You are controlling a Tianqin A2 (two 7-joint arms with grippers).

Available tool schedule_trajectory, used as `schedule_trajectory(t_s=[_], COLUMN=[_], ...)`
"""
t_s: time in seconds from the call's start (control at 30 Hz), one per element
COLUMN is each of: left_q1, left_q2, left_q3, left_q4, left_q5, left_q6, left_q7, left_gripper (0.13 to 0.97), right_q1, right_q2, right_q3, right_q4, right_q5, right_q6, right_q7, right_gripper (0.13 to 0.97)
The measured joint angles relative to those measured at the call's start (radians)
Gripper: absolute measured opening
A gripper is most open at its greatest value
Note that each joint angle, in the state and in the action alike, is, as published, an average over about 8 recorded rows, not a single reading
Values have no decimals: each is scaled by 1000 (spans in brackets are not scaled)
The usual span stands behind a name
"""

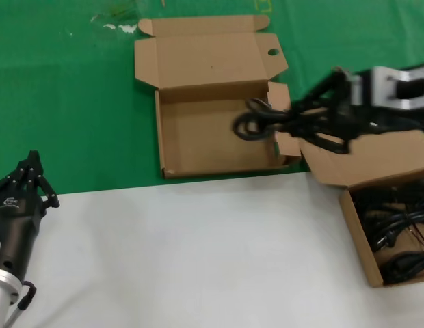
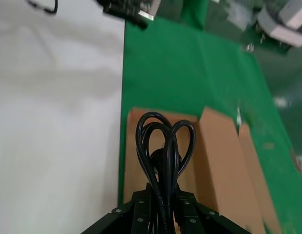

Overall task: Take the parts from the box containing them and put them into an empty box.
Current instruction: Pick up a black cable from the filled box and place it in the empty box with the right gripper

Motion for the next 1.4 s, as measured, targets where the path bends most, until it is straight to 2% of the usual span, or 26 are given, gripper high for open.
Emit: schedule_trajectory(t_s=[0.3, 0.63, 0.77, 1.0, 1.3, 1.4], left_q1=[0, 0, 0, 0, 0, 0], left_q2=[0, 0, 0, 0, 0, 0], left_q3=[0, 0, 0, 0, 0, 0], left_q4=[0, 0, 0, 0, 0, 0], left_q5=[0, 0, 0, 0, 0, 0], left_q6=[0, 0, 0, 0, 0, 0], left_q7=[0, 0, 0, 0, 0, 0], left_gripper=[140, 140, 140, 140, 140, 140], right_q1=[52, 78, 83, 78, 56, 38], right_q2=[-225, -383, -411, -425, -388, -368], right_q3=[-94, -159, -166, -167, -155, -139], right_q4=[-188, -452, -512, -537, -485, -443], right_q5=[-78, -124, -125, -121, -117, -108], right_q6=[117, 266, 297, 317, 321, 326], right_q7=[-68, -292, -344, -360, -358, -331], right_gripper=[210, 210, 219, 245, 346, 408])
